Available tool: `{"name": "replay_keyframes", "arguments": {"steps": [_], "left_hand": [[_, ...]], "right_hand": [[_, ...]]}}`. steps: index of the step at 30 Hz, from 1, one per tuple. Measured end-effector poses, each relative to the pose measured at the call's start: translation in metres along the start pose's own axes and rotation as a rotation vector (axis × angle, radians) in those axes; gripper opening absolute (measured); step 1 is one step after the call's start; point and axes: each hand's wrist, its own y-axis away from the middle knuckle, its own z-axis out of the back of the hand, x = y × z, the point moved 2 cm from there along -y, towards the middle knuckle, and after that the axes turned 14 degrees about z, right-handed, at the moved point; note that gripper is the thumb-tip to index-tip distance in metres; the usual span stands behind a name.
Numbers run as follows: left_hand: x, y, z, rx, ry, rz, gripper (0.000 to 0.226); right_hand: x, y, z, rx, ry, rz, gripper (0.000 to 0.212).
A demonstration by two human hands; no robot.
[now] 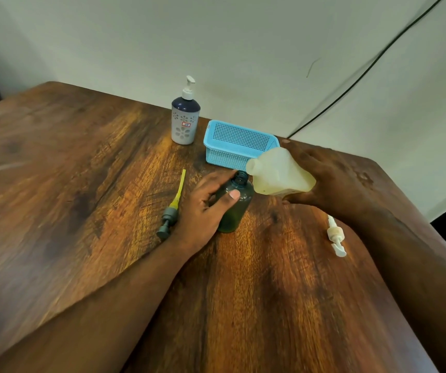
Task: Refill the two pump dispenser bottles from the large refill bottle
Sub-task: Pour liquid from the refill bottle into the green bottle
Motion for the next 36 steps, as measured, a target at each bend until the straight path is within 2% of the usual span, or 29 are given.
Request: {"name": "replay_keyframes", "arguments": {"steps": [6,10,24,36], "left_hand": [[0.001,0.0,0.0,-0.001,0.002,0.006,0.04],[0.001,0.0,0.001,0.01,0.012,0.013,0.04],[0.002,0.001,0.001,0.019,0.028,0.013,0.039],[0.001,0.001,0.001,0.021,0.042,0.042,0.04]], "right_hand": [[0.003,0.0,0.002,0.009,-0.005,0.016,0.09],[0.007,-0.001,0.01,0.077,0.077,0.04,0.091],[0.006,-0.004,0.01,0.058,0.067,0.049,0.094],[0.008,-0.005,0.012,0.117,0.076,0.029,0.095]]}}
